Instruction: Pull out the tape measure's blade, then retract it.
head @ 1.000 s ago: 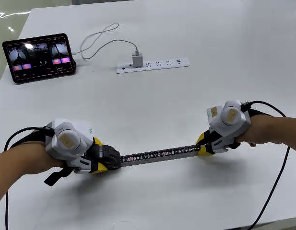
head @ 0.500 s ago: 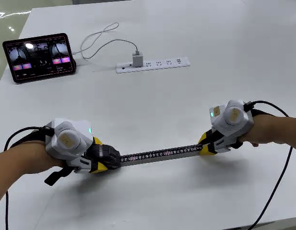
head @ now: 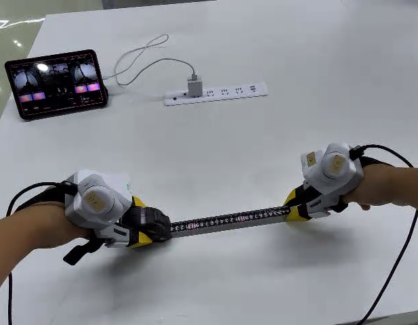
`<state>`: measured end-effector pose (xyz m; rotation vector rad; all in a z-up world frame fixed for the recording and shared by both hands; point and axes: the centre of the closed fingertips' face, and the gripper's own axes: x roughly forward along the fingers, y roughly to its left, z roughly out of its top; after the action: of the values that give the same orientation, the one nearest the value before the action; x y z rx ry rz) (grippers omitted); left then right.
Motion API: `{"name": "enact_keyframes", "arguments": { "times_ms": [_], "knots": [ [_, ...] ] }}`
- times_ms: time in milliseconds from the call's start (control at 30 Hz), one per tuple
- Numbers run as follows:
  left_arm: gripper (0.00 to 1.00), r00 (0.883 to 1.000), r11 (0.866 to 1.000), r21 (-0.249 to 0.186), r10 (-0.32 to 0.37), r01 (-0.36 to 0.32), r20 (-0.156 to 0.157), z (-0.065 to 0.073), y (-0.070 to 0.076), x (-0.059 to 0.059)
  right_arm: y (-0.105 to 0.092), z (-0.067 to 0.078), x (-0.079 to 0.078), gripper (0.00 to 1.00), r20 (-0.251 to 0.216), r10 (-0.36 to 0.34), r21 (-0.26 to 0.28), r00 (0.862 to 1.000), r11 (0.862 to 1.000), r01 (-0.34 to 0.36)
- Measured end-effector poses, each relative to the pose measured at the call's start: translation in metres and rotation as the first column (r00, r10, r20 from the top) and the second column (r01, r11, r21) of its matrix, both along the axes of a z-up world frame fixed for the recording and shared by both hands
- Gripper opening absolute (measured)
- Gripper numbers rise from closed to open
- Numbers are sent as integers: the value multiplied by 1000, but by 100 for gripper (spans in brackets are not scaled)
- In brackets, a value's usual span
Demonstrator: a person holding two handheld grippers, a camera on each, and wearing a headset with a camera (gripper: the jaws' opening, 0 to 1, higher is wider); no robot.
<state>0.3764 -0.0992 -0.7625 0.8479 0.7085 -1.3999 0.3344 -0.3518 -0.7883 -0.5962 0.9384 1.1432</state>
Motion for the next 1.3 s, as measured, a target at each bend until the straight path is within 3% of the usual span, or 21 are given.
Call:
{"name": "enact_keyframes", "arguments": {
  "times_ms": [567, 667, 833, 1033, 1233, 1300],
  "knots": [
    [32, 1000, 1000, -8, 12, -12, -6, -2, -2, 3, -4, -1, 3, 10, -2, 6, -19, 1000, 1000, -6],
    [32, 1000, 1000, 5, -9, 8, 6, -2, -3, 1, -3, -1, 3, 10, -6, 22, -42, 1000, 999, -22],
    [33, 1000, 1000, -10, -2, 2, 4, 0, -3, 1, -3, -3, 3, 11, -10, 61, -85, 998, 995, -61],
    [33, 1000, 1000, 1, -11, 11, 8, 1, -4, 0, -4, -5, 2, 11, -20, 93, -129, 995, 987, -95],
    [33, 1000, 999, 28, -15, 15, 6, 0, -4, 1, -5, -5, 2, 12, -17, 76, -126, 997, 989, -77],
    [33, 1000, 999, 37, -21, 20, 6, 0, -3, 0, -4, -5, 2, 12, -13, 99, -138, 995, 985, -100]
  ]
}}
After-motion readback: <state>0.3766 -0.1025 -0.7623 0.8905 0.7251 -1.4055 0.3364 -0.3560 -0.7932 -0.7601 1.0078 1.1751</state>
